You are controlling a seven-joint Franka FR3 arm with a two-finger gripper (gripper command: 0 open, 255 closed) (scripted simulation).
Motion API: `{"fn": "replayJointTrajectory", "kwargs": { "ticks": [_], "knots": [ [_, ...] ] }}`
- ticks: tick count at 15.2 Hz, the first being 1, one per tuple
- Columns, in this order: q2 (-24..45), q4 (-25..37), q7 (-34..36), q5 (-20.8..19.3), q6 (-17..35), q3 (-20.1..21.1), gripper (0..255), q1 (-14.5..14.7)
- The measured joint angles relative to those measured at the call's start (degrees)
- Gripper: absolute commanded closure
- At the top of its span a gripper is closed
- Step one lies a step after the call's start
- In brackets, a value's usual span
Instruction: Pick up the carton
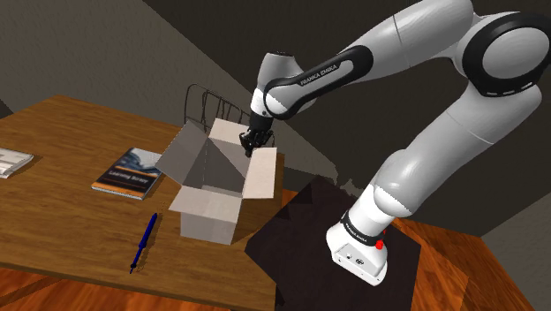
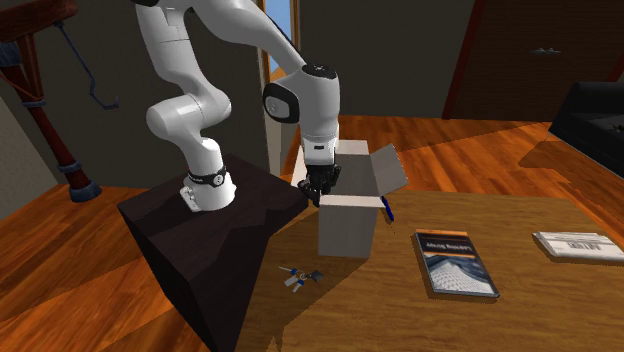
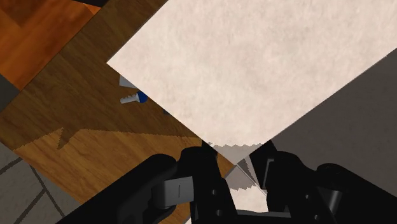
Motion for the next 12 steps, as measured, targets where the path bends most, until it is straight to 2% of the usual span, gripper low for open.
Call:
{"fn": "replayJointTrajectory", "kwargs": {
  "ticks": [4,12],
  "knots": [
    [-0.2,0.1,0.0,0.0,-0.3,0.0,255,0.0],
    [-4.4,2.3,0.1,0.0,-6.8,-0.3,255,0.0]
  ]
}}
